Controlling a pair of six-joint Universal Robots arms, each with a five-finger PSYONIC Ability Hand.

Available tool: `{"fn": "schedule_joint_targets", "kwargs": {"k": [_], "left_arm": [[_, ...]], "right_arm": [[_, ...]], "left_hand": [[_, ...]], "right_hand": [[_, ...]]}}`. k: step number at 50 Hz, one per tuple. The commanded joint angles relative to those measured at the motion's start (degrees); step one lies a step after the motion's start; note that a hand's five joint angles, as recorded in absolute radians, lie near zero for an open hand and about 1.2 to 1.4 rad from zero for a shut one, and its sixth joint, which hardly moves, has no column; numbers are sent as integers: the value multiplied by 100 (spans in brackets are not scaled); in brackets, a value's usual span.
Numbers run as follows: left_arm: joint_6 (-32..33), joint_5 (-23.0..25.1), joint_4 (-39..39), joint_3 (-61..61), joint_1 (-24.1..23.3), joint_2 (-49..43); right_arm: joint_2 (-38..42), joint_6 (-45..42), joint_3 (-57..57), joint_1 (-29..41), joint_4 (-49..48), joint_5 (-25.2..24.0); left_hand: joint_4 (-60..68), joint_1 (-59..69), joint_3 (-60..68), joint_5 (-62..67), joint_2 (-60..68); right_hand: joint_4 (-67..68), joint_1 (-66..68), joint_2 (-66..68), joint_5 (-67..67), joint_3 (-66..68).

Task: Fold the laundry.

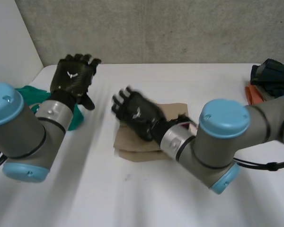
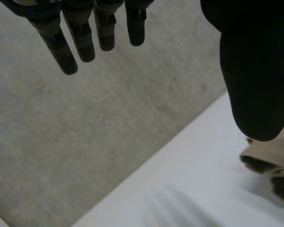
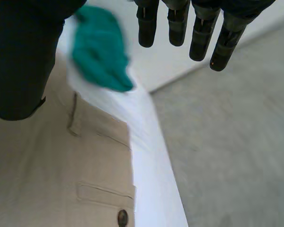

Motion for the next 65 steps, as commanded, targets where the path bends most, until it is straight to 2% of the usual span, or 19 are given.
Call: {"fn": "schedule_joint_targets", "kwargs": {"k": [1, 4, 7, 12, 17, 21, 25, 34, 42, 51, 55, 59, 60, 61, 65], "left_arm": [[-535, 18, -160, 960, -86, -214], [-808, 62, -624, 1556, -339, -608], [-888, 71, -1126, 2155, -639, -1022], [-897, 71, -2293, 3621, -1157, -2180], [-897, 10, -3112, 4529, -1325, -2973], [-888, -122, -3596, 4688, -1430, -3238], [-792, -324, -3887, 4697, -1439, -3405], [271, -764, -4239, 4574, -1431, -3739], [360, -764, -4204, 4355, -1457, -3424], [342, -703, -3581, 3942, -1466, -2308], [342, -282, -3220, 3704, -1431, -1789], [316, 710, -3210, 3678, -1334, -1411], [290, 1191, -3271, 3669, -1264, -1340], [272, 1431, -3316, 3660, -1211, -1305], [79, 2512, -3719, 3660, -886, -1234]], "right_arm": [[-1228, 3807, 76, -461, 235, 1309], [-1300, 4476, -29, -969, 699, 1485], [-1274, 4610, -196, -1235, 1095, 1512], [-580, 4610, -1057, -1288, 2097, 1520], [176, 4619, -1874, -1306, 2959, 1485], [755, 4575, -2322, -1297, 3504, 1424], [1107, 4436, -2402, -1288, 3637, 1441], [1574, 3477, -2297, -1270, 3628, 1503], [1241, 3345, -2034, -1279, 3181, 1687], [-479, 3239, -446, -1270, 1714, 1968], [-1069, 3222, 398, -1244, 1257, 1969], [-1553, 3143, 1294, -1113, 966, 1942], [-1615, 3116, 1463, -1051, 878, 1942], [-1642, 3090, 1630, -964, 755, 1942], [-1625, 2949, 2369, -410, -167, 1986]], "left_hand": [[1, 60, -42, -51, -1], [18, 77, -25, -34, 16], [2, 61, -41, -51, -1], [-15, 44, -58, -67, -18], [18, 77, -25, -34, 16], [18, 77, -25, -34, 16], [18, 77, -25, -34, 16], [-82, -23, -125, -135, -85], [-150, -91, -193, -202, -153], [-200, -141, -243, -253, -203], [-200, -141, -243, -253, -203], [-116, -57, -159, -169, -119], [-116, -57, -159, -169, -119], [-116, -57, -159, -169, -119], [-99, -40, -143, -152, -102]], "right_hand": [[-344, -219, -256, -407, -231], [-344, -219, -256, -407, -231], [-344, -219, -256, -407, -231], [-344, -219, -256, -407, -231], [-344, -219, -256, -407, -231], [-344, -219, -256, -407, -231], [-344, -219, -256, -407, -231], [-344, -219, -256, -407, -231], [-344, -219, -256, -407, -231], [-344, -219, -256, -407, -231], [-344, -219, -256, -407, -231], [-344, -219, -256, -407, -231], [-344, -219, -256, -407, -231], [-344, -219, -256, -407, -231], [-344, -219, -256, -407, -231]]}}
